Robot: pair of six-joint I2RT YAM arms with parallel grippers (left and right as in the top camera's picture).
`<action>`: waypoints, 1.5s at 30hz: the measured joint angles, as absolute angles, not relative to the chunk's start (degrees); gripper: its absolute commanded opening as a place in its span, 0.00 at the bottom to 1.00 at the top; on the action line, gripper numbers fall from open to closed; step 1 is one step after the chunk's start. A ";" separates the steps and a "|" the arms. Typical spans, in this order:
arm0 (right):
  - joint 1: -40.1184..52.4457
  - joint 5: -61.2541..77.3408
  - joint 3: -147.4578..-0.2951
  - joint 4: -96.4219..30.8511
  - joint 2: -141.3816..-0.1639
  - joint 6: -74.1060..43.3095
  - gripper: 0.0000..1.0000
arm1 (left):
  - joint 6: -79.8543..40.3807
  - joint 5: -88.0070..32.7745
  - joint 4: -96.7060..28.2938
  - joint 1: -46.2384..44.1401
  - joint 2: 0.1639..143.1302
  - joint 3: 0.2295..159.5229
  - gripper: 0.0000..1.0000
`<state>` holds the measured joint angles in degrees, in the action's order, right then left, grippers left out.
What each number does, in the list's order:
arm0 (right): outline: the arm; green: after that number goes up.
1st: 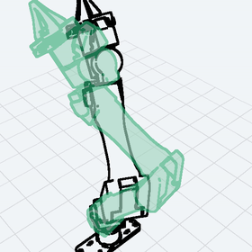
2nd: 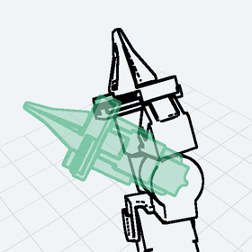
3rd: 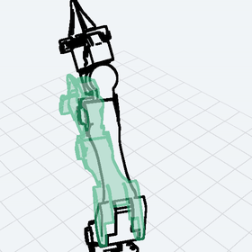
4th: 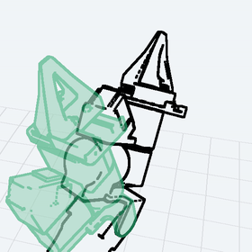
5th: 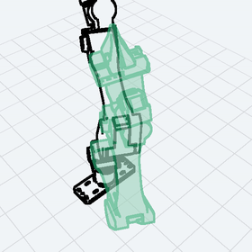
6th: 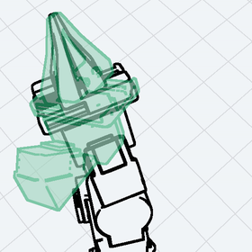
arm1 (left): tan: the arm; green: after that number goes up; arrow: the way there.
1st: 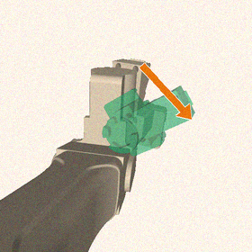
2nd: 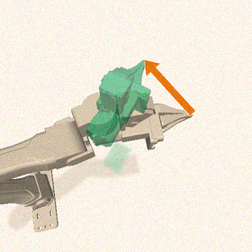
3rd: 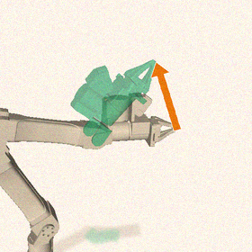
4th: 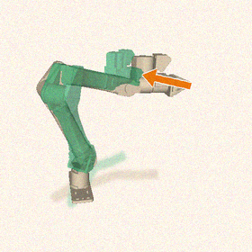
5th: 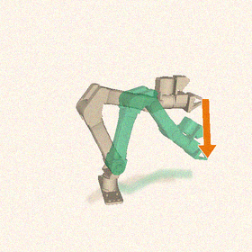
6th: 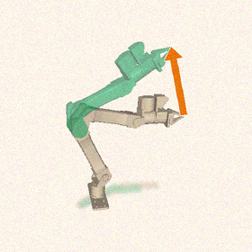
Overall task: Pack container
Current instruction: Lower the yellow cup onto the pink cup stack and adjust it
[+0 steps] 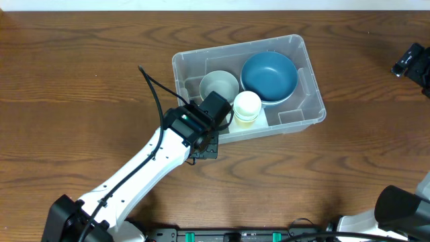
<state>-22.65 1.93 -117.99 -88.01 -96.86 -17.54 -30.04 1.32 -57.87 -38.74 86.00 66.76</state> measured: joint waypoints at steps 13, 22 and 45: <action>-22.65 1.93 -117.99 -88.03 -96.86 -17.54 0.99 | -30.22 7.16 -52.18 -38.54 86.02 62.48 0.06; -22.65 1.93 -117.99 -88.03 -96.86 -17.54 0.99 | -29.80 8.58 -56.18 -37.60 85.52 65.89 0.06; -22.65 1.93 -117.99 -88.03 -96.86 -17.54 0.99 | -30.24 9.21 -63.46 -37.60 74.67 70.98 0.06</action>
<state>-22.65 1.93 -117.99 -88.03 -96.86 -17.54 -30.24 9.21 -63.46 -37.60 74.67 70.98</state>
